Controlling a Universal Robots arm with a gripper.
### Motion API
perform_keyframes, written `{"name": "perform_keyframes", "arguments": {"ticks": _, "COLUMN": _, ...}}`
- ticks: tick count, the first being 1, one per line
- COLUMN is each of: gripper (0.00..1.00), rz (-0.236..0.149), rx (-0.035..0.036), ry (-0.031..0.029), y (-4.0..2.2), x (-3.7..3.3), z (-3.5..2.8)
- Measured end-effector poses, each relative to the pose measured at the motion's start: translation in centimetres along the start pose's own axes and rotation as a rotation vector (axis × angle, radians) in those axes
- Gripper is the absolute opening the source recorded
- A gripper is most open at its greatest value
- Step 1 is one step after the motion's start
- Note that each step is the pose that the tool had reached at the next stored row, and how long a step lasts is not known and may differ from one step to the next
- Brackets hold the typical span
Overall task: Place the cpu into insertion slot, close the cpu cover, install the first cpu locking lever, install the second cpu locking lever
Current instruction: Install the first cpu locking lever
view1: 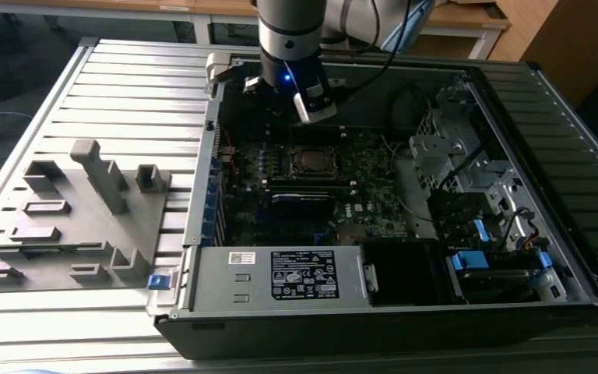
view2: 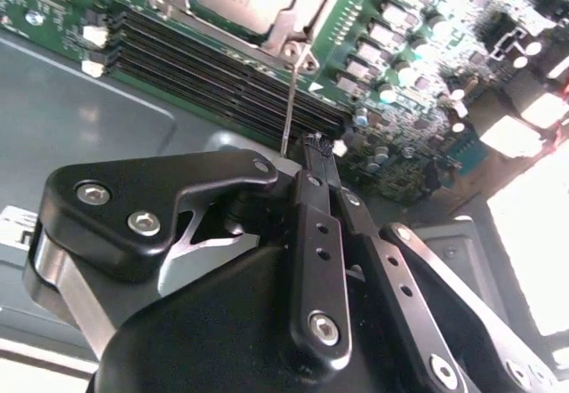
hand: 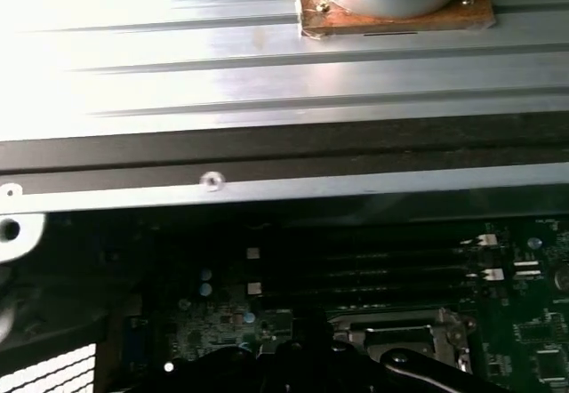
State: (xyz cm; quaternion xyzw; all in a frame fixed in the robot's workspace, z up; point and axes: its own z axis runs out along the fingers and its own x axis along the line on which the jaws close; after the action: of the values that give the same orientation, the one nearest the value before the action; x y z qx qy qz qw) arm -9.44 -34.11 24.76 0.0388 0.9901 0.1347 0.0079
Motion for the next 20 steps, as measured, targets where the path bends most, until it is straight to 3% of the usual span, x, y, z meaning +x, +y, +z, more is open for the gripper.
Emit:
{"name": "perform_keyframes", "arguments": {"ticks": 8, "gripper": 0.11, "rz": 0.0, "rx": 0.0027, "ry": -0.0002, "y": 0.11, "x": -1.45, "z": 0.08}}
{"name": "perform_keyframes", "arguments": {"ticks": 14, "gripper": 0.11, "rz": 0.0, "rx": 0.0026, "ry": -0.0003, "y": 0.11, "x": -1.51, "z": 0.11}}
{"name": "perform_keyframes", "arguments": {"ticks": 20, "gripper": 0.11, "rz": 0.0, "rx": 0.0028, "ry": -0.0002, "y": -0.03, "x": -1.81, "z": 0.68}}
